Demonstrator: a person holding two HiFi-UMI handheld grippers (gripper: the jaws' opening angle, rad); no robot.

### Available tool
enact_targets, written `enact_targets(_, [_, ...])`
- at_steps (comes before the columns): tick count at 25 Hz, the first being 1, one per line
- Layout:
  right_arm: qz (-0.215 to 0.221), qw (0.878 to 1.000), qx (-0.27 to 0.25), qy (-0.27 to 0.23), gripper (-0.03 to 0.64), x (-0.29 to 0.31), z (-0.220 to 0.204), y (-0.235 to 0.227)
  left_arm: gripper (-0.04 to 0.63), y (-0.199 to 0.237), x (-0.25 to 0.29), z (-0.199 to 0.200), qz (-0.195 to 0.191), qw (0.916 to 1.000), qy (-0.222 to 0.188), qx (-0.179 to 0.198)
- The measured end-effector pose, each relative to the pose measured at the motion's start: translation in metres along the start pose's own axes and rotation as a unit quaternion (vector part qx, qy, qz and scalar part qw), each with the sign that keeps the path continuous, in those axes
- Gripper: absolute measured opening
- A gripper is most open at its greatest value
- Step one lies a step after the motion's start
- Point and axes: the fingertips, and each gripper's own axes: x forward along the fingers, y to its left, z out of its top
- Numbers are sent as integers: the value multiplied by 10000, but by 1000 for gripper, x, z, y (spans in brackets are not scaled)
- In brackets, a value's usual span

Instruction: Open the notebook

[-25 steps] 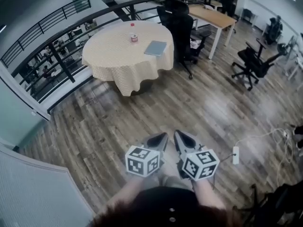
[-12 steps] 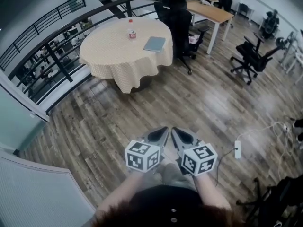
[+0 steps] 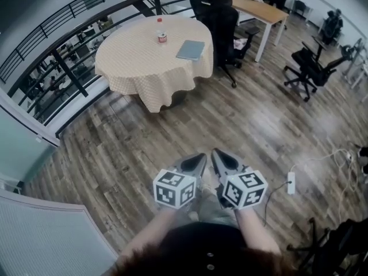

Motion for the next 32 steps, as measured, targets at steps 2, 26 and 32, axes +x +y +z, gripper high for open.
enact_targets(2, [-17, 10000, -9, -24, 11, 14, 9, -15, 9, 11, 15, 9, 61, 10000, -9, 34])
enact_targets(26, [520, 9986, 8, 117, 11, 220, 134, -172, 9, 155, 207, 161, 641, 9974, -299, -105])
enact_targets(32, [430, 9987, 172, 197, 11, 236, 135, -194, 9, 163, 228, 170, 602, 9980, -189, -54])
